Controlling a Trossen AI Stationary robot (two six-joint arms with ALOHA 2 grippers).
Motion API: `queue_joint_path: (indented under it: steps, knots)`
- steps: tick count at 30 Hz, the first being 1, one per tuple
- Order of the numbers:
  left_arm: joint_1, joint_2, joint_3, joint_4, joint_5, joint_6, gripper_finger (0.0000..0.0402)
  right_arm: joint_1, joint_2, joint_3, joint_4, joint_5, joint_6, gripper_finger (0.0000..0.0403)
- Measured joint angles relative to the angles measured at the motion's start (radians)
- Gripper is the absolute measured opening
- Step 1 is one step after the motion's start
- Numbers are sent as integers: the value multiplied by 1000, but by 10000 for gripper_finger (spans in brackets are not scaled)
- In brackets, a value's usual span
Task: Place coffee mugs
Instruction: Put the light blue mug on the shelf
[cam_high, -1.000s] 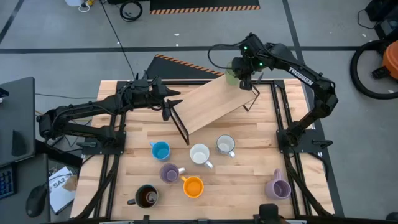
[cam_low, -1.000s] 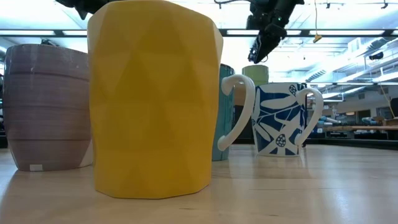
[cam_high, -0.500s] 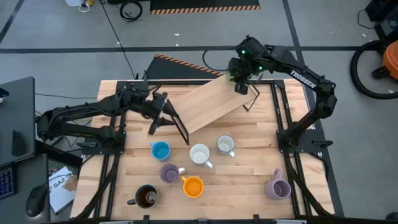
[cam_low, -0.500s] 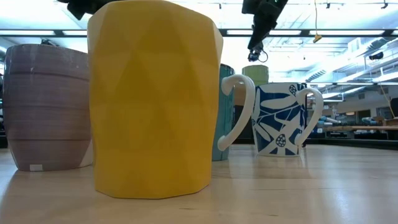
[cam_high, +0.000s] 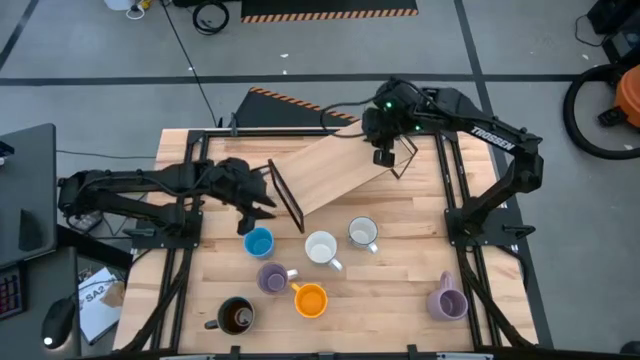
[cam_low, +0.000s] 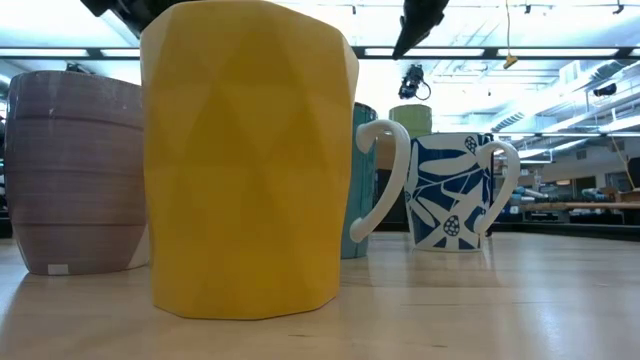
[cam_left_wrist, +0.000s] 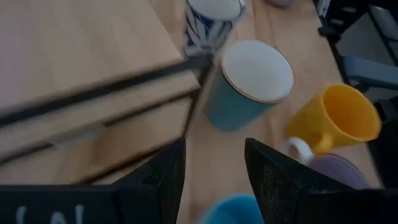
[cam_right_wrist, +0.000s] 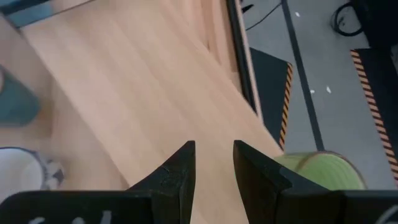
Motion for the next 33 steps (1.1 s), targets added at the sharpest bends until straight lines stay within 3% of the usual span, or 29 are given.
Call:
queue_joint_path:
  steps: [9,15,21,33]
  knots:
    - [-148,0,0,-148,-43,-209,171,114,3,0,60,19,95,114]
    - [-293,39,96,-306,-161,-298,171,158,7,0,113,34,112,114]
    - [-410,123,158,-435,-248,-272,171,183,10,0,122,56,120,114]
    - [-552,277,158,-444,-321,-146,171,208,10,-60,151,59,141,114]
